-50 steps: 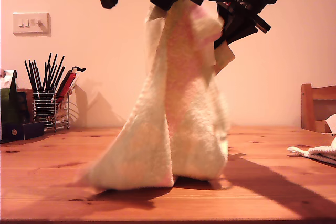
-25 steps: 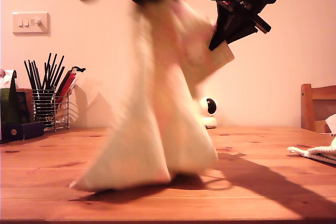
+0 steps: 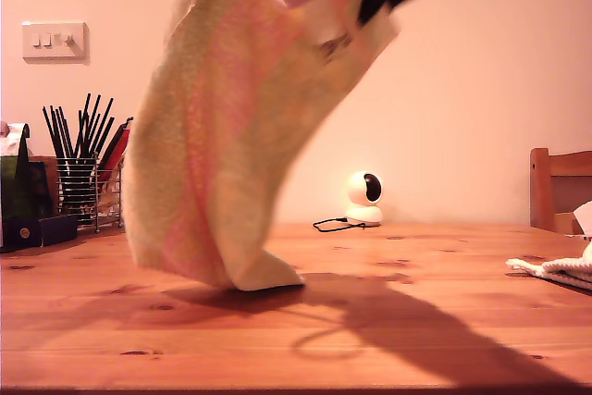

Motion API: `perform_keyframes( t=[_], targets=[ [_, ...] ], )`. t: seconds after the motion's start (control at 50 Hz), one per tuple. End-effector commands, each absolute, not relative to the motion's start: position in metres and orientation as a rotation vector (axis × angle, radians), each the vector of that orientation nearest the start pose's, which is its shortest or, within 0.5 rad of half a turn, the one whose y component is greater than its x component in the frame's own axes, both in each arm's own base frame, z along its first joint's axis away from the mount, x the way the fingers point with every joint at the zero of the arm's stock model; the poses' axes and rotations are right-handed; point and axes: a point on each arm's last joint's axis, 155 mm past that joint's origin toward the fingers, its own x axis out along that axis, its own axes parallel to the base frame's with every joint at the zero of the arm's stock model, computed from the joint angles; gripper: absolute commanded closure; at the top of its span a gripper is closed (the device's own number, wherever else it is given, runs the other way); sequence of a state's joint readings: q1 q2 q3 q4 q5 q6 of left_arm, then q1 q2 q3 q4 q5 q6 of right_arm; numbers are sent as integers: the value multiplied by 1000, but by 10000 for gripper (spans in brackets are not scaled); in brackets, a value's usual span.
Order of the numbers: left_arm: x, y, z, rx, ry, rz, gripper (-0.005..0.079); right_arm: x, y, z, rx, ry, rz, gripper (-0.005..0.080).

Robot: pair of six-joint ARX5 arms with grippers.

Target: Fold the tea towel in front of you. After folding it, place it to the right side.

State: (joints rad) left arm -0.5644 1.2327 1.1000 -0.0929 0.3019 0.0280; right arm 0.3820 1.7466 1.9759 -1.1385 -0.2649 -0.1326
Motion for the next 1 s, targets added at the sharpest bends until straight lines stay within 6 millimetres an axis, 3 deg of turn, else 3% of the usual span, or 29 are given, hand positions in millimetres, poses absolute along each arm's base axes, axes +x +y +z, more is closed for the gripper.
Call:
perform_keyframes(
  t=[0.0, 0.18, 0.36, 0.48, 0.7, 0.98],
  targets=[
    [322, -271, 333, 15, 238, -905, 765, 379, 204, 288, -196, 910, 650, 764],
    [308, -266, 319, -48, 387, -971, 765, 359, 181, 276, -264, 1025, 559, 764],
    [291, -267, 318, -88, 456, -1059, 765, 356, 184, 279, -292, 1017, 514, 764],
    [295, -263, 324, -96, 444, -1068, 765, 358, 185, 283, -335, 989, 489, 764],
    [346, -237, 300, -102, 454, -989, 765, 413, 197, 309, -323, 768, 418, 764],
    [428, -225, 284, 88, 204, -946, 765, 501, 220, 310, -323, 539, 311, 764]
  ],
)
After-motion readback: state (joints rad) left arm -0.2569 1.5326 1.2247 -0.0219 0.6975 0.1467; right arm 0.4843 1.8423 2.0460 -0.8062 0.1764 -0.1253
